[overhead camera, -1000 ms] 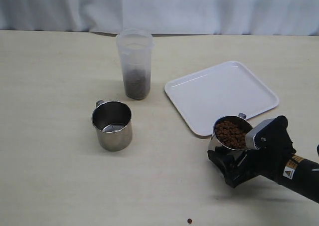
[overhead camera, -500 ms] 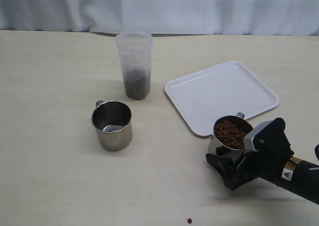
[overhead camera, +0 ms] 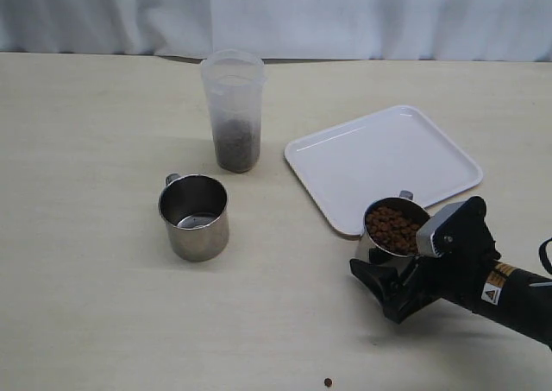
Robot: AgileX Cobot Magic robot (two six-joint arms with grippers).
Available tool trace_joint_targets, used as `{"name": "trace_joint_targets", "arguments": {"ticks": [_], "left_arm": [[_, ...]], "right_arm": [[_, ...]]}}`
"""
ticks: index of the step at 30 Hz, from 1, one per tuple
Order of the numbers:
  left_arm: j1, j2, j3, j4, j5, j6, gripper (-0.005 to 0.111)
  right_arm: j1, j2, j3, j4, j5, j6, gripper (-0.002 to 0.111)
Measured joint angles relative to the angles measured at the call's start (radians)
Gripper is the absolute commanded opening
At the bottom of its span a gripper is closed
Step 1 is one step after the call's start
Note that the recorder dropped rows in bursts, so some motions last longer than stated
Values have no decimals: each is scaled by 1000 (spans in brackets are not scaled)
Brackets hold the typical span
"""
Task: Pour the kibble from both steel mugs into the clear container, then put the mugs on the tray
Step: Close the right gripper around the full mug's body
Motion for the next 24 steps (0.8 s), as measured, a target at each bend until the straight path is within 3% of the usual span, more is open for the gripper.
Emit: {"name": "trace_joint_targets", "arguments": {"ticks": [4, 9, 24], "left_arm": [[0, 0, 0, 0, 0, 0, 0], [0, 0, 0, 0, 0, 0, 0], [0, 0, 0, 0, 0, 0, 0]], "right_arm": [[0, 0, -2, 0, 0, 2, 52], [0, 0, -4, -4, 0, 4, 6], [0, 0, -4, -4, 0, -7, 5]]}}
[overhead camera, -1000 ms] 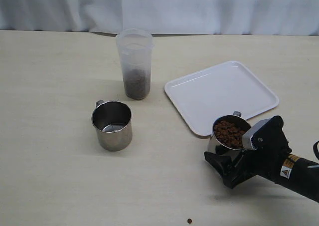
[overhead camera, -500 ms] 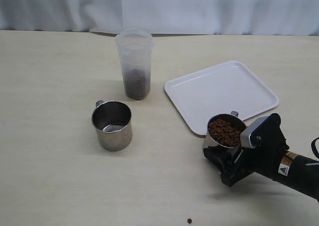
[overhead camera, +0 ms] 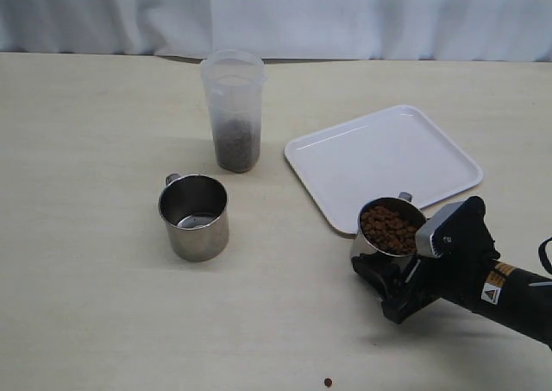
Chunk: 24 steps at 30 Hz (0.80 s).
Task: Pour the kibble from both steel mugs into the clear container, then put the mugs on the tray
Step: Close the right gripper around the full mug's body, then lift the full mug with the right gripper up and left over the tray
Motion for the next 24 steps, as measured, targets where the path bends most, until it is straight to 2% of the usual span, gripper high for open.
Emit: {"name": "trace_joint_targets", "arguments": {"ticks": [11, 19, 24], "left_arm": [[0, 0, 0, 0, 0, 0, 0], [0, 0, 0, 0, 0, 0, 0], [0, 0, 0, 0, 0, 0, 0]], "right_arm": [[0, -75, 36, 0, 21, -24, 5], [0, -194, 38, -4, 31, 64, 5], [0, -326, 9, -26, 172, 161, 5]]}}
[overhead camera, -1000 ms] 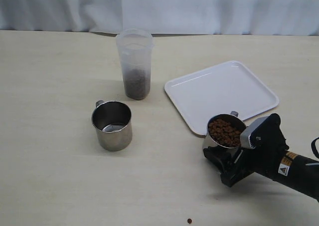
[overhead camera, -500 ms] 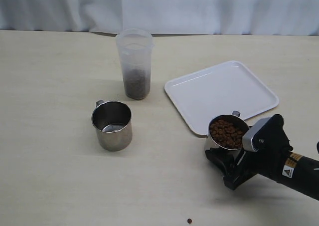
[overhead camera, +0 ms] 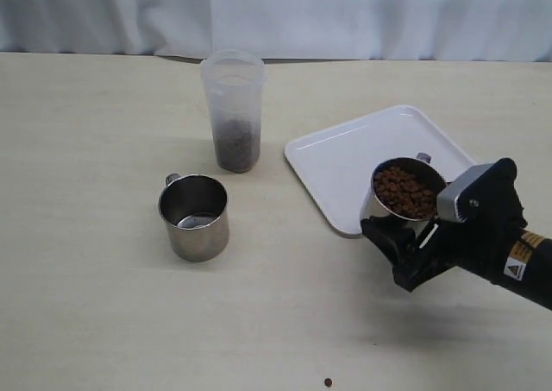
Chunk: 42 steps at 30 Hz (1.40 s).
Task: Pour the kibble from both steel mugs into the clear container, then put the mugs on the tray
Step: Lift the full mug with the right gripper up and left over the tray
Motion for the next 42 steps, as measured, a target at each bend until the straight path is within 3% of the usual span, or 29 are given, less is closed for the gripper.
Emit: {"name": "trace_joint_targets", "arguments": {"ticks": [4, 8, 13, 24, 28, 36, 42], "left_arm": [[0, 0, 0, 0, 0, 0, 0], [0, 0, 0, 0, 0, 0, 0], [0, 0, 0, 0, 0, 0, 0], [0, 0, 0, 0, 0, 0, 0], [0, 0, 0, 0, 0, 0, 0], [0, 0, 0, 0, 0, 0, 0], [0, 0, 0, 0, 0, 0, 0]], "right_arm": [[0, -100, -60, -67, 178, 131, 5], [0, -156, -112, -143, 237, 263, 5], [0, -233, -249, -342, 443, 487, 5], [0, -255, -547, -848, 534, 989, 5], [0, -255, -663, -1094, 541, 1255, 5], [107, -189, -748, -1148, 620, 1345, 5], [128, -125, -817, -1150, 618, 1377, 5]]}}
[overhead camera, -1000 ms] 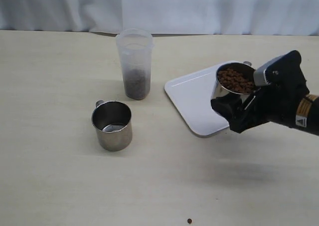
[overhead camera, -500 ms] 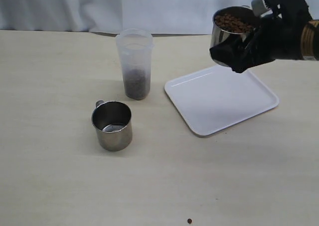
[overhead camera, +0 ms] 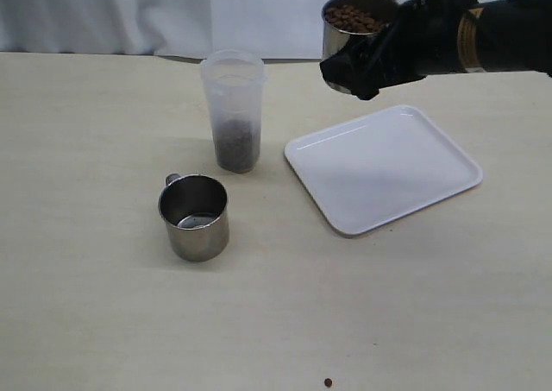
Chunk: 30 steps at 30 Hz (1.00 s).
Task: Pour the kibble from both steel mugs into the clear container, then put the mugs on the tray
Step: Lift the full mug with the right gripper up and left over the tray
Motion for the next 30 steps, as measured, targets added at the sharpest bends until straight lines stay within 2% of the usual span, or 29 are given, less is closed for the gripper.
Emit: {"name": "trace_joint_targets", "arguments": {"ticks": [9, 13, 30], "left_arm": [[0, 0, 0, 0, 0, 0, 0], [0, 0, 0, 0, 0, 0, 0], [0, 0, 0, 0, 0, 0, 0]], "right_arm": [[50, 92, -114, 0, 21, 4, 5], [113, 125, -191, 0, 90, -14, 5], [116, 150, -201, 0, 135, -20, 5]]}}
